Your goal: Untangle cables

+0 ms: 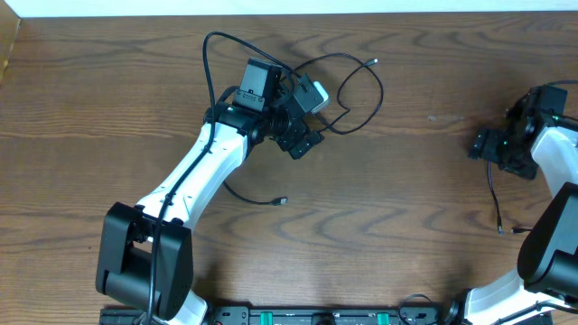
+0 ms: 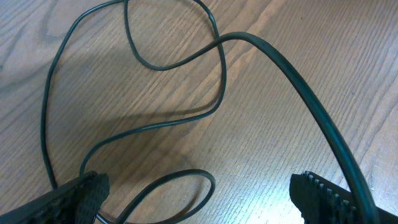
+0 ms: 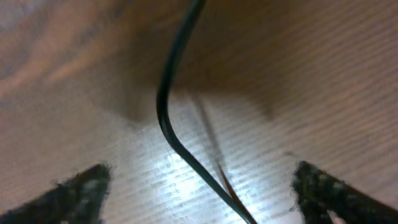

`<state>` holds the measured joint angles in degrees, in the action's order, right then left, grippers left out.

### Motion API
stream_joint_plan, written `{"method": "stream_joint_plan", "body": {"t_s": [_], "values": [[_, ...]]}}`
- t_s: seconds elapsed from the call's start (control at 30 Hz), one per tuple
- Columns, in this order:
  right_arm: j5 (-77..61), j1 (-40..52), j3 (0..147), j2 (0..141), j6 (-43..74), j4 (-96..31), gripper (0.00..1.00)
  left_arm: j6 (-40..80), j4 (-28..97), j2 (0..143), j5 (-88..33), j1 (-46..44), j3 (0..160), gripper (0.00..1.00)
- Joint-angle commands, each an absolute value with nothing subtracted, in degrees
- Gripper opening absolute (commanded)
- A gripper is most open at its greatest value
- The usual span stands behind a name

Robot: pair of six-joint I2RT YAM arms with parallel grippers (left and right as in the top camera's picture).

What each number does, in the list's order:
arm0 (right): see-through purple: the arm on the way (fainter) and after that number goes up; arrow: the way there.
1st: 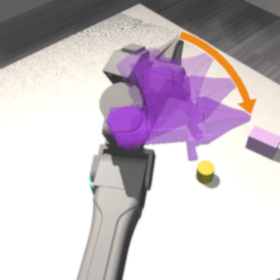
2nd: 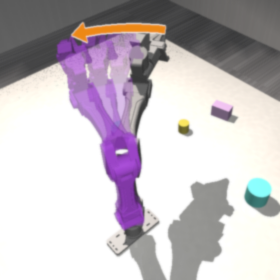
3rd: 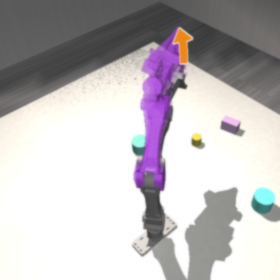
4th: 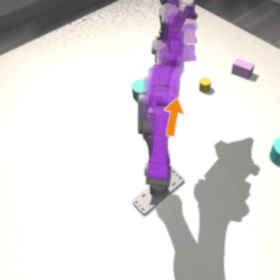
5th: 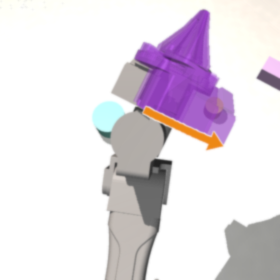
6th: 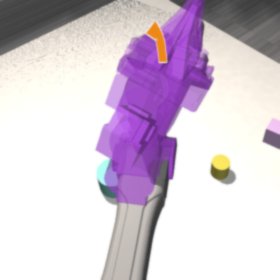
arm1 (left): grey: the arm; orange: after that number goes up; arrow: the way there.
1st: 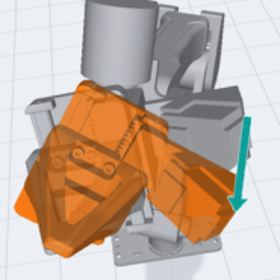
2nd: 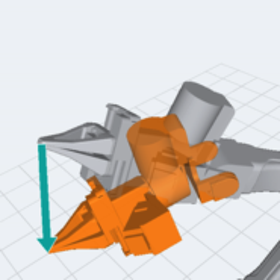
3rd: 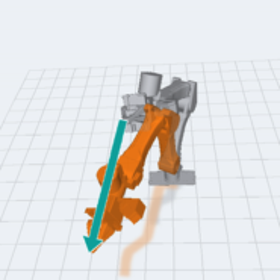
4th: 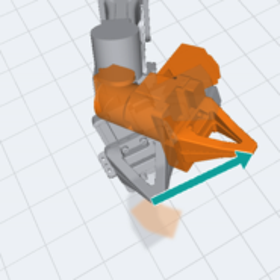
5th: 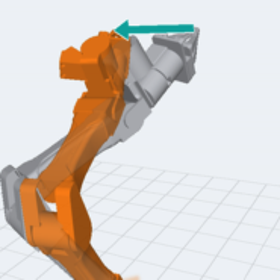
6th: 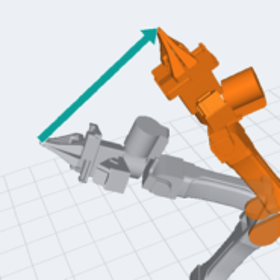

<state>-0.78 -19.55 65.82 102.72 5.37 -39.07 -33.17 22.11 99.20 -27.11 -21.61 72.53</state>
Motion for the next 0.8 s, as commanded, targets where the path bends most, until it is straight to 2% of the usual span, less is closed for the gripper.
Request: {"method": "stream_joint_plan", "body": {"t_s": [0.0, 0.13, 0.33, 0.43, 0.5, 0.57, 0.6, 0.77], "values": [[-0.99, -19.29, 64.88, 102.69, 4.19, -37.8, 0.89, -32.21, 22.22, 98.48, -28.08, -21.74, 72.42, 0.98], [-1.04, -19.27, 63.0, 103.85, 4.23, -34.92, 0.9, -32.21, 22.24, 98.48, -28.08, -21.74, 72.42, 0.98], [-1.67, -19.22, 62.63, 107.66, 4.64, -33.47, 0.85, -32.21, 22.22, 98.48, -28.08, -21.74, 72.42, 0.98], [-1.72, -19.25, 62.63, 109.03, 4.69, -33.17, 0.66, -32.21, 22.24, 98.48, -28.08, -21.74, 72.42, 0.98], [-1.69, -19.25, 62.63, 109.43, 4.67, -32.93, 0.47, -32.21, 22.24, 98.48, -28.08, -21.74, 72.42, 0.98], [-1.67, -19.31, 62.78, 109.38, 4.69, -32.73, 0.2, -32.23, 22.22, 98.48, -28.08, -21.74, 72.42, 0.98], [-1.69, -19.44, 63.18, 109.23, 4.73, -33.15, 0.03, -32.23, 22.24, 98.48, -28.08, -21.74, 72.42, 0.98], [-1.06, -21.41, 67.18, 107.22, 7.79, -38.68, 0.01, -32.21, 22.24, 98.48, -28.08, -21.74, 72.42, 0.98]]}}
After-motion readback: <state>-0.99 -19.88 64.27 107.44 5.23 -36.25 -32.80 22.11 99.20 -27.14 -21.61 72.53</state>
